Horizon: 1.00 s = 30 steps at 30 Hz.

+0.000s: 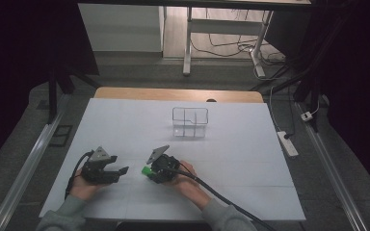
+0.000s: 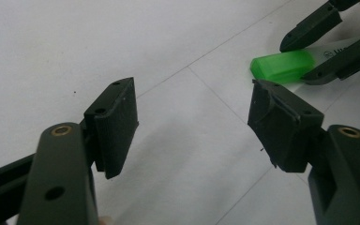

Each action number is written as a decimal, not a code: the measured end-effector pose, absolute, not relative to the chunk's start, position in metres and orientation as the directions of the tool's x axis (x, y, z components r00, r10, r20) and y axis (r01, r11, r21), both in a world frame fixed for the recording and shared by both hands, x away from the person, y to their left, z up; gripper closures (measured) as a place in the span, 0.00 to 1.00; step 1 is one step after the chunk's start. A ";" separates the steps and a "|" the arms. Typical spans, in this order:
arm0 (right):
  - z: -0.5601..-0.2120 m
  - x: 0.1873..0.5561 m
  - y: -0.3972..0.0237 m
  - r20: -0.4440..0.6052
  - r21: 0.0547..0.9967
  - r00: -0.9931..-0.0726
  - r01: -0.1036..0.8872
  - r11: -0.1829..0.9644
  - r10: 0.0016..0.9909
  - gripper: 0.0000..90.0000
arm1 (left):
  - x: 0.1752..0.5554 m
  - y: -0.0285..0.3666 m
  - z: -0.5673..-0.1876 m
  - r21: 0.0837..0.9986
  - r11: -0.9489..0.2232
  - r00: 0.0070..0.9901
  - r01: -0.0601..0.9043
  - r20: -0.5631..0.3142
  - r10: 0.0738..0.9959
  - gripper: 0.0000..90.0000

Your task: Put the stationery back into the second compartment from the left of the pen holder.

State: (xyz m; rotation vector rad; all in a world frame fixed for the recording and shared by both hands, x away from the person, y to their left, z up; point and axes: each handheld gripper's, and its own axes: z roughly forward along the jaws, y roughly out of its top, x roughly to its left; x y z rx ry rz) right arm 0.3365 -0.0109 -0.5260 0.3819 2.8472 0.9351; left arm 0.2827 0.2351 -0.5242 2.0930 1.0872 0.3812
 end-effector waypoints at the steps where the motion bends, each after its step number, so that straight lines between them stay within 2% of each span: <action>1: -0.526 0.337 -0.011 -0.032 0.597 -0.962 0.201 0.776 0.273 0.73 | 0.283 0.236 -0.524 0.726 -0.369 0.597 0.580 -0.071 0.799 0.36; 7: -0.524 0.342 -0.016 0.005 0.604 -0.958 0.232 0.762 0.287 0.74 | 0.283 0.236 -0.524 0.727 -0.368 0.596 0.580 -0.071 0.800 0.36; 16: -0.502 0.346 -0.027 0.042 0.680 -0.948 0.259 0.686 0.316 0.74 | 0.283 0.238 -0.525 0.729 -0.360 0.590 0.582 -0.074 0.804 0.36; 30: -0.482 0.351 -0.043 0.071 0.739 -0.935 0.283 0.612 0.347 0.74 | 0.283 0.238 -0.525 0.727 -0.366 0.592 0.580 -0.068 0.803 0.36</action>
